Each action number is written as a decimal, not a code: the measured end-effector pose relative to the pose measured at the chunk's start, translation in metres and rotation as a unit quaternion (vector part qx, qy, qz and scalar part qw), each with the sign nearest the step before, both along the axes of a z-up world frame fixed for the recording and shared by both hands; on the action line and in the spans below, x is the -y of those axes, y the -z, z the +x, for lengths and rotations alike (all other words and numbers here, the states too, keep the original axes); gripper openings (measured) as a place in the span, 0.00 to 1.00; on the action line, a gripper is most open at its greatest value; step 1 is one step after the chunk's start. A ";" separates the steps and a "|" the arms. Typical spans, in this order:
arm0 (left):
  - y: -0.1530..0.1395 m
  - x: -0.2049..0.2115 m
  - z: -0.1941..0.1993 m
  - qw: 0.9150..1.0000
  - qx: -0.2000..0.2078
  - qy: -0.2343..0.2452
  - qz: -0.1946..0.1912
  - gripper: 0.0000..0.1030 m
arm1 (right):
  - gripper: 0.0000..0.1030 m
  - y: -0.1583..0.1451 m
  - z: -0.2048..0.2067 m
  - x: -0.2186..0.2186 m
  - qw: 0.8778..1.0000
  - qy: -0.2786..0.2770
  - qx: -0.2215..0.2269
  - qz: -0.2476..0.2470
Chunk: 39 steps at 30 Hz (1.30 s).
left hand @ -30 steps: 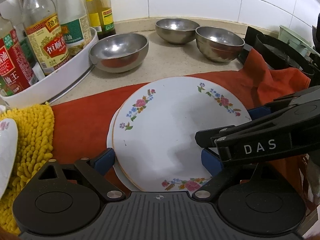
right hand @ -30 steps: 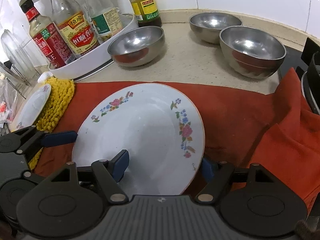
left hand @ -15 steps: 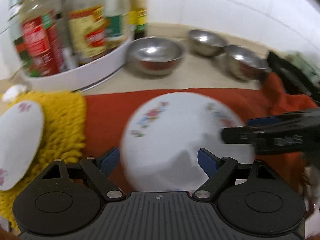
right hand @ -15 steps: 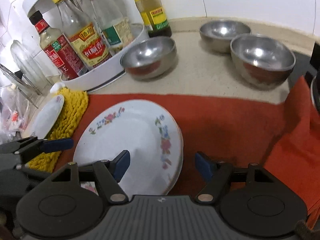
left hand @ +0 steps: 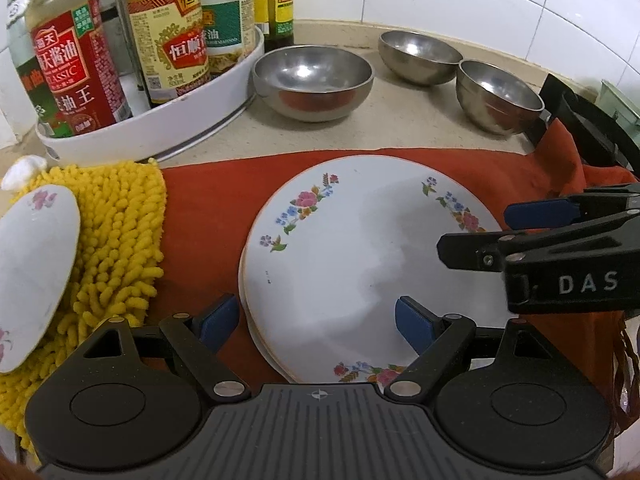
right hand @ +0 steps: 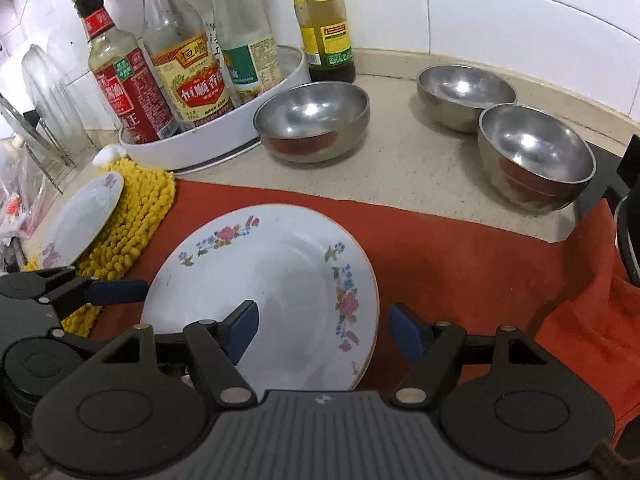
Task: Organize plates and bowls
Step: 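Open both grippers and release the floral-rim plate on the stack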
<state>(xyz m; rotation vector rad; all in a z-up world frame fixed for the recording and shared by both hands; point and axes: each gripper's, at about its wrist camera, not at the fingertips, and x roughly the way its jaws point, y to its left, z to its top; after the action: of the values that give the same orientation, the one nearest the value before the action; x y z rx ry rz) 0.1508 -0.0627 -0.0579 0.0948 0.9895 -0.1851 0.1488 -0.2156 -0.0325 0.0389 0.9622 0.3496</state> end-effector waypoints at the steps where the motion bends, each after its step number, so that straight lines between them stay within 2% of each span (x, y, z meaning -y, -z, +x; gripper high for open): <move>1: 0.000 0.001 0.000 1.000 -0.001 0.002 0.001 0.87 | 0.66 0.001 0.000 -0.001 1.000 0.001 -0.001 -0.001; 23: 0.001 0.006 0.001 1.000 -0.004 0.008 0.016 0.88 | 0.67 0.003 0.001 0.000 1.000 0.004 -0.005 -0.003; 39: -0.004 0.001 0.003 1.000 0.003 -0.003 0.023 0.88 | 0.67 -0.008 0.006 -0.004 1.000 -0.004 0.013 -0.010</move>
<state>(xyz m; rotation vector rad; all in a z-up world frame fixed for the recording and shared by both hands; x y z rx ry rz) 0.1533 -0.0638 -0.0543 0.1348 0.9873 -0.1552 0.1543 -0.2120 -0.0243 0.0128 0.9395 0.3469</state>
